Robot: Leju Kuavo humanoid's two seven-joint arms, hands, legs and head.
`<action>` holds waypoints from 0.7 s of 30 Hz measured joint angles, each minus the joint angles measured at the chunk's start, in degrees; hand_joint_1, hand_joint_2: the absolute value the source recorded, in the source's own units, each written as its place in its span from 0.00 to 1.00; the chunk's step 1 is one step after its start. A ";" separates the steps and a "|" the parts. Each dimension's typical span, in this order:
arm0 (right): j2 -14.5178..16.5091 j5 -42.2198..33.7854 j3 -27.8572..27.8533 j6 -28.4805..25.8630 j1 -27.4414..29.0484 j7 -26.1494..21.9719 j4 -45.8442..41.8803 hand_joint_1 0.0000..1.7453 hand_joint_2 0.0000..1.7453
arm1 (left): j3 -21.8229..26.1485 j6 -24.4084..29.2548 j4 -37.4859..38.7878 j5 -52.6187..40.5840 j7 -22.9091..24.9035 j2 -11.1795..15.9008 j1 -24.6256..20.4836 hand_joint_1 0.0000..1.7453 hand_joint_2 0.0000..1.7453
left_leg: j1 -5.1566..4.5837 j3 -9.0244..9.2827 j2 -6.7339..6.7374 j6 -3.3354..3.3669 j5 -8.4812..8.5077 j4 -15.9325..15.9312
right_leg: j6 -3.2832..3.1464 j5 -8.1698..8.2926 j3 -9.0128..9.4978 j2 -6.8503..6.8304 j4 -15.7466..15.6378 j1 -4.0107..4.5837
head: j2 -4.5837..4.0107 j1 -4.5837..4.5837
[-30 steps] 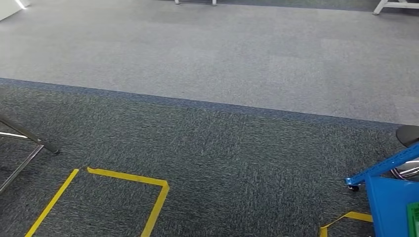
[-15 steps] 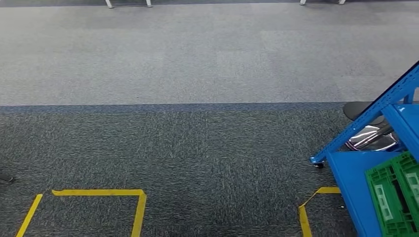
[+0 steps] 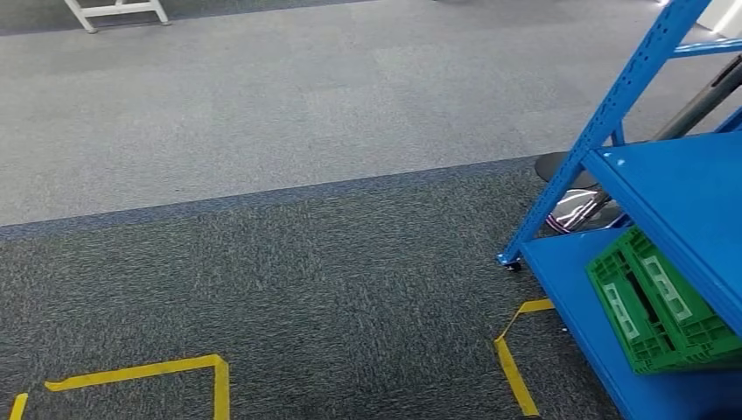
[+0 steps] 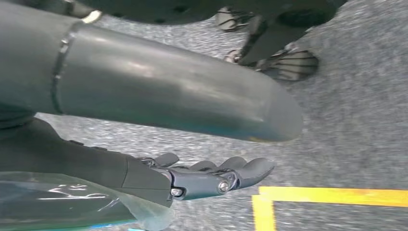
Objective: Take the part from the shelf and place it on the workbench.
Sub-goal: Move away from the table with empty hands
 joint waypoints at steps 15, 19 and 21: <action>2.07 -2.35 -2.40 3.00 -1.50 -1.91 0.01 0.00 0.00 | 17.08 5.08 -0.08 22.91 -5.16 1.44 -1.13 0.00 0.00 | -0.23 -2.80 -10.76 1.88 1.53 1.04 | -0.72 0.66 -0.83 11.28 0.02 0.62 | 0.00 -0.46; 2.93 -7.55 -6.07 4.14 -2.20 -3.23 0.02 0.00 0.00 | 20.73 5.40 -0.20 22.61 -5.66 1.73 -1.49 0.00 0.00 | -0.07 -2.13 -7.52 2.46 2.33 -0.58 | 0.10 -3.15 -4.43 5.45 6.46 0.84 | 0.00 -0.12; 3.46 -8.08 -7.70 4.50 -2.89 -3.34 0.02 0.00 0.00 | 22.97 4.50 -0.21 25.21 -7.90 1.68 -1.49 0.00 0.00 | -0.20 -2.15 -5.51 2.53 2.24 -0.59 | 0.63 -6.22 -7.79 3.54 13.50 0.58 | 0.00 -0.04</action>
